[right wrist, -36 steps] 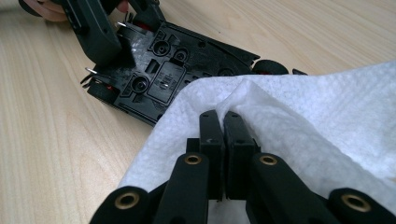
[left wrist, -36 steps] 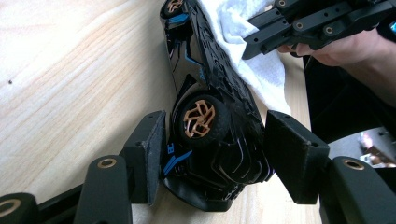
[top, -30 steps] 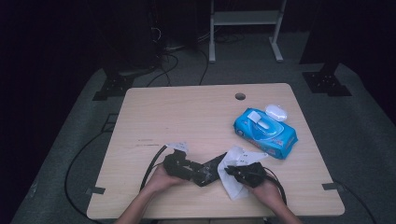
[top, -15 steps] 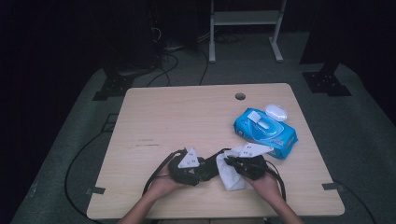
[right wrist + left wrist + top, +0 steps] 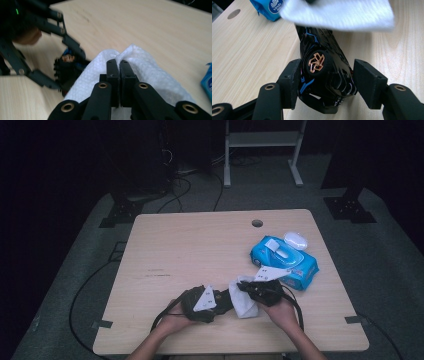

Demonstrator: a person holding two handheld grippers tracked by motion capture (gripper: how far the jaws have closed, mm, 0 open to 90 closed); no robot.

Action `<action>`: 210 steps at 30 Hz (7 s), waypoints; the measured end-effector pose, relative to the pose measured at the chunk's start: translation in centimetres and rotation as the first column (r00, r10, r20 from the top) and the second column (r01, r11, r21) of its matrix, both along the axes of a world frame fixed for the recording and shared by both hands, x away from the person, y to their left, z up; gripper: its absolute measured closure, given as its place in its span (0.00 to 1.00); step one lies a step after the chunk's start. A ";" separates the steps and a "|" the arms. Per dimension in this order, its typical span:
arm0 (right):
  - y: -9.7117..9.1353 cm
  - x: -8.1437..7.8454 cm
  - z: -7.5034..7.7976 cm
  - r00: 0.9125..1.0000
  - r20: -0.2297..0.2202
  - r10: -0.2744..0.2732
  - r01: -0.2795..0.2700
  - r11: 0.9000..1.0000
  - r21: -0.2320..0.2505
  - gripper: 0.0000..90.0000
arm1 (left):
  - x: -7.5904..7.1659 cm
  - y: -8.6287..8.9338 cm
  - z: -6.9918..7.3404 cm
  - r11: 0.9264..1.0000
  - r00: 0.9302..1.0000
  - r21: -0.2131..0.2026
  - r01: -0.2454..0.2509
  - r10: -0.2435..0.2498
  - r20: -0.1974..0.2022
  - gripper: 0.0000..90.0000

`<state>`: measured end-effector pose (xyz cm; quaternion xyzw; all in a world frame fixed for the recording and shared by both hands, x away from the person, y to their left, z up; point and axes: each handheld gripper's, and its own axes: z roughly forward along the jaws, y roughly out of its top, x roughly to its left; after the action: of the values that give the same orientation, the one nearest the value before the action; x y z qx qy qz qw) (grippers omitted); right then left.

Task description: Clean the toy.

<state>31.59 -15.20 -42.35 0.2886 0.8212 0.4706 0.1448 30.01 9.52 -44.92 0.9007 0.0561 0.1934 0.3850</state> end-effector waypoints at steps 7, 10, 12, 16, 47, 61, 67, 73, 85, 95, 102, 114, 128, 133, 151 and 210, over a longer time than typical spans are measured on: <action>-0.1 1.4 -0.3 1.000 -0.015 -0.014 0.013 0.998 -0.056 0.97 | -0.3 0.0 -0.1 1.000 0.999 0.014 0.018 -0.019 0.030 0.45; -0.3 1.3 -0.4 0.999 -0.034 -0.007 0.006 0.999 -0.035 0.97 | -0.2 0.2 0.0 1.000 1.000 -0.013 0.016 -0.016 0.016 0.47; -0.4 0.7 -0.3 0.999 -0.041 0.009 -0.011 0.999 -0.045 0.97 | 0.8 0.8 -0.2 0.998 0.996 -0.053 -0.028 0.023 -0.087 0.43; -0.5 0.1 -0.4 1.000 -0.028 0.012 -0.014 0.999 -0.046 0.97 | 1.8 1.5 -0.8 0.993 0.979 -0.109 -0.045 0.022 -0.204 0.52; 6.9 0.0 -0.7 0.991 0.023 0.129 -0.128 0.990 -0.052 0.97 | 2.3 2.5 -1.1 0.988 0.976 -0.141 -0.055 0.023 -0.218 0.65; 7.9 0.0 -1.2 0.992 0.000 0.129 -0.129 0.991 0.030 0.97 | 2.2 2.5 -1.2 0.989 0.977 -0.142 -0.050 0.018 -0.214 0.65; 5.9 0.5 -1.2 0.997 0.040 0.060 -0.058 0.996 -0.065 0.97 | 2.4 2.9 -1.1 0.989 0.976 -0.140 -0.049 0.017 -0.219 0.65; 4.2 0.5 -1.3 1.000 0.006 0.011 -0.011 1.000 -0.003 0.97 | 2.5 2.8 -1.2 0.988 0.975 -0.144 -0.052 0.019 -0.221 0.65; 3.8 -0.1 -1.0 0.998 0.058 0.004 -0.001 0.999 -0.054 0.97 | 2.7 3.4 -1.2 0.988 0.975 -0.144 -0.052 0.018 -0.223 0.65; 2.7 0.1 -0.7 0.998 0.059 -0.017 0.021 0.997 -0.078 0.97 | 2.8 3.7 -1.2 0.987 0.975 -0.145 -0.069 0.035 -0.222 0.65; 2.5 0.2 -0.7 0.998 0.059 -0.020 0.025 0.996 -0.087 0.93 | 2.8 3.8 -1.2 0.988 0.976 -0.137 -0.068 0.037 -0.216 0.65; 5.5 -0.8 -1.0 0.993 0.050 0.111 -0.108 0.992 -0.067 0.74 | 2.7 3.8 -1.2 0.987 0.975 -0.143 -0.075 0.043 -0.218 0.65; 3.0 -0.1 -0.5 0.997 0.046 0.054 -0.050 0.995 -0.086 0.96 | 2.8 4.0 -1.2 0.987 0.975 -0.142 -0.078 0.046 -0.217 0.65; 0.7 0.8 -0.5 0.998 0.045 -0.032 0.036 0.995 -0.091 0.96 | 2.9 4.1 -1.1 0.987 0.975 -0.139 -0.080 0.048 -0.216 0.65; -1.3 1.0 1.8 1.000 0.019 -0.006 0.008 0.992 -0.125 0.96 | 3.0 4.3 -1.1 0.986 0.974 -0.142 -0.090 0.057 -0.219 0.65; -0.4 1.7 -0.4 0.994 0.036 -0.102 0.104 0.992 -0.077 0.96 | 3.0 4.0 -1.2 0.986 0.975 -0.146 -0.076 0.043 -0.218 0.65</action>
<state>33.33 -15.56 -42.75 0.3171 0.8208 0.4341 0.1931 32.97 13.49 -46.11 0.8818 0.1390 0.1020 0.4390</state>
